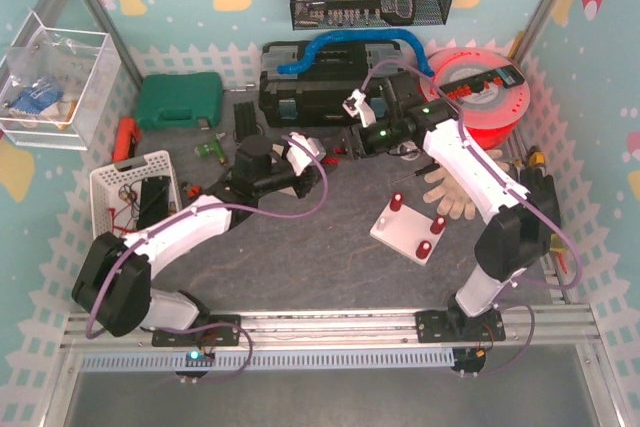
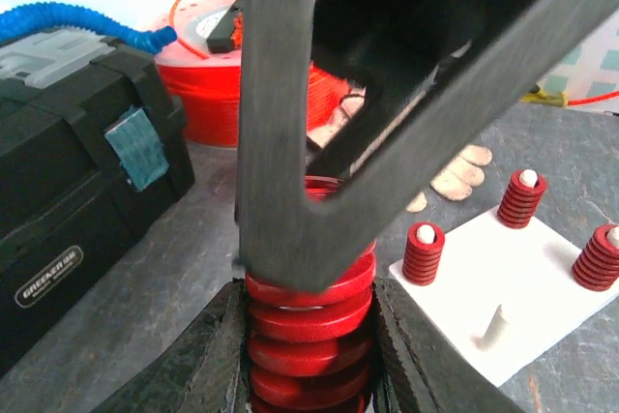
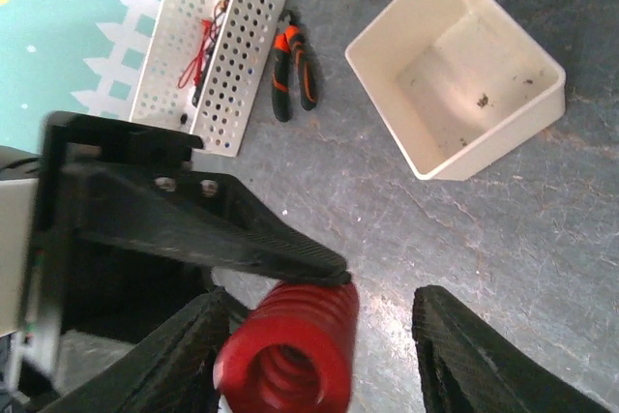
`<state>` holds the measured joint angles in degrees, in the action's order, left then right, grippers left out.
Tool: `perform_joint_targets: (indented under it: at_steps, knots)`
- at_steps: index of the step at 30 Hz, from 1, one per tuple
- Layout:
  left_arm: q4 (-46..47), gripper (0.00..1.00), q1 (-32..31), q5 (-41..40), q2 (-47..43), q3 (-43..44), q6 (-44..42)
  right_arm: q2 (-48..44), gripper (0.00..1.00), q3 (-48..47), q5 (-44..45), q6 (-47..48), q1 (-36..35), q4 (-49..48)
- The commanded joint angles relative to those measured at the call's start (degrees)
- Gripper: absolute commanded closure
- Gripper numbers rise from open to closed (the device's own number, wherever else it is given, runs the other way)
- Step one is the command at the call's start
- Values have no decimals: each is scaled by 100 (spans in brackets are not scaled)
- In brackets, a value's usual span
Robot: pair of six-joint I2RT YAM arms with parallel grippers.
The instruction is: Install the large spring
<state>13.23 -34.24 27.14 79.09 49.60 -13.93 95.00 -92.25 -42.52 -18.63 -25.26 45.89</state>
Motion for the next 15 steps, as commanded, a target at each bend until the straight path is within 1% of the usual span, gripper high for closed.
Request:
perform_joint_targets:
  at_steps: [1, 3, 4, 7, 8, 10, 11, 12, 15]
  knots:
    - [327, 94, -46, 213, 61, 247, -171, 209, 47, -152, 41, 267, -47, 356]
    - [329, 94, -51, 221, 91, 253, -182, 269, 51, -179, 56, 335, -58, 435]
    - [331, 94, -50, 213, 110, 265, -185, 280, 55, -180, 65, 342, -58, 438]
    - [330, 93, -53, 150, 148, 262, -171, 266, 74, -180, 29, 371, -58, 432]
    - [333, 91, -51, 105, 162, 266, -159, 253, 81, -173, 36, 377, -58, 418]
    - [321, 80, -46, -24, 168, 245, -114, 219, 94, -164, 128, 386, -58, 392]
    - [306, 75, -46, -94, 170, 236, -76, 194, 99, -156, 239, 382, -58, 368]
    - [284, 69, -30, -166, 158, 218, -44, 151, 100, -143, 414, 366, -58, 342]
    - [246, 47, 25, -359, 89, 140, 120, 26, 100, -59, 1040, 313, -58, 278]
